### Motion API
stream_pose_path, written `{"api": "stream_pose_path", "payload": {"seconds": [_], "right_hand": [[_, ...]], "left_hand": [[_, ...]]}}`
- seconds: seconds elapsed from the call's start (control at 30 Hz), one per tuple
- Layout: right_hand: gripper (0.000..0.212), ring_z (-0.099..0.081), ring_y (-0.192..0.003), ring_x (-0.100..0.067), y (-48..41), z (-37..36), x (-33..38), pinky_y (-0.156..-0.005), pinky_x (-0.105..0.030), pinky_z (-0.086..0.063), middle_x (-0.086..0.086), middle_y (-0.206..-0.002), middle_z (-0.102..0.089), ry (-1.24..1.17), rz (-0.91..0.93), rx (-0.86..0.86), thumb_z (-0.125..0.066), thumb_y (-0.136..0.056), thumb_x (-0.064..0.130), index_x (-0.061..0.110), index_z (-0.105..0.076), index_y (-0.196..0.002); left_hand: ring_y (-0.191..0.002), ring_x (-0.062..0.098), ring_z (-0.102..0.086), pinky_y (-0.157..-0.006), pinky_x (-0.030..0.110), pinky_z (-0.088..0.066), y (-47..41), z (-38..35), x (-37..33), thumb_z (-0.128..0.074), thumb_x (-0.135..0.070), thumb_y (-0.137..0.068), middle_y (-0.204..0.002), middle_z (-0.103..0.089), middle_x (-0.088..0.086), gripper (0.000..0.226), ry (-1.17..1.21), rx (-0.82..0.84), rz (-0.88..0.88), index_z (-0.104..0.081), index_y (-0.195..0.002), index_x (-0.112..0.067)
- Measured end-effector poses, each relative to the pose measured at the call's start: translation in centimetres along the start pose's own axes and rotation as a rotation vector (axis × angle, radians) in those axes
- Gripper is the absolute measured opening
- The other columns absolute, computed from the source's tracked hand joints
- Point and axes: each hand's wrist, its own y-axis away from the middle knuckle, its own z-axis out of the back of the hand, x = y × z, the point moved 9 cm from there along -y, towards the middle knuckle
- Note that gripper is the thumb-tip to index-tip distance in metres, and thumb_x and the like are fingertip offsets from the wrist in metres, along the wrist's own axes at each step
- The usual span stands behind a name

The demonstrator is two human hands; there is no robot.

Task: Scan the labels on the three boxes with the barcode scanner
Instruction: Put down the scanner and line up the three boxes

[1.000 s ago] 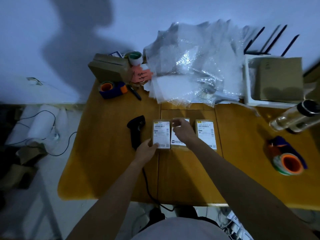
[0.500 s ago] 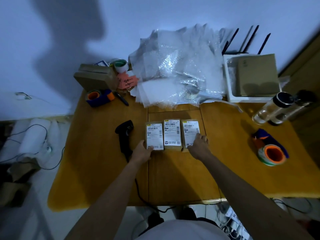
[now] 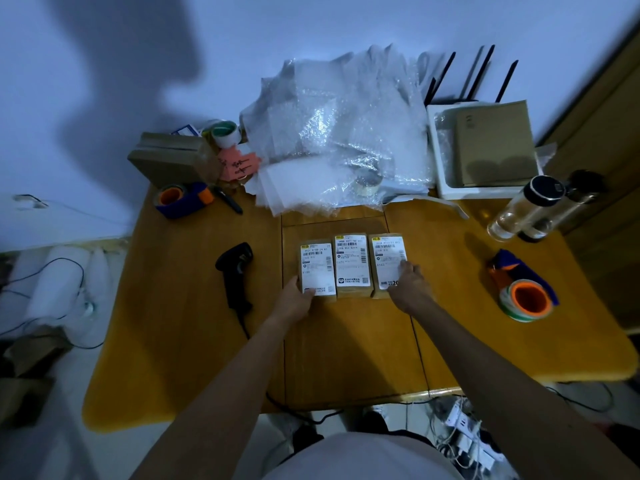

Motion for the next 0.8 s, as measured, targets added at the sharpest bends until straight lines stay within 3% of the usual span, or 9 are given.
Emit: {"api": "stream_pose_path", "payload": {"seconds": [0.33, 0.53, 0.8], "right_hand": [[0.075, -0.051, -0.131, -0.034, -0.8, -0.5, 0.3, -0.1, -0.051, -0.055, -0.013, -0.15, -0.042, -0.085, 0.017, -0.037, -0.069, -0.093, 0.019, 0.015, -0.028, -0.156], [0.073, -0.052, -0.13, -0.036, -1.2, -0.5, 0.6, -0.101, -0.051, -0.054, -0.015, -0.149, -0.042, -0.094, 0.03, -0.05, -0.068, -0.095, 0.02, 0.014, -0.029, -0.155], [0.071, -0.052, -0.13, -0.036, -1.3, -0.4, 0.6, -0.101, -0.051, -0.054, -0.017, -0.148, -0.043, -0.072, 0.0, -0.081, -0.067, -0.096, 0.02, 0.013, -0.029, -0.156]], "left_hand": [[-0.134, 0.037, -0.052, -0.085, 0.041, -0.06, -0.4, -0.3, 0.4, -0.052, -0.019, -0.105, -0.161, -0.039, 0.011, 0.068, 0.121, -0.027, 0.011, -0.016, -0.163, -0.019], [-0.141, 0.037, -0.046, -0.105, 0.055, -0.05, -1.7, 0.3, 0.9, -0.056, -0.026, -0.103, -0.163, -0.037, 0.01, 0.072, 0.124, -0.074, 0.014, -0.017, -0.163, -0.022], [-0.141, 0.036, -0.046, -0.107, 0.056, -0.047, -2.4, 0.5, 0.5, -0.055, -0.027, -0.103, -0.161, -0.04, 0.01, 0.069, 0.107, -0.08, -0.002, -0.019, -0.162, -0.02]]}}
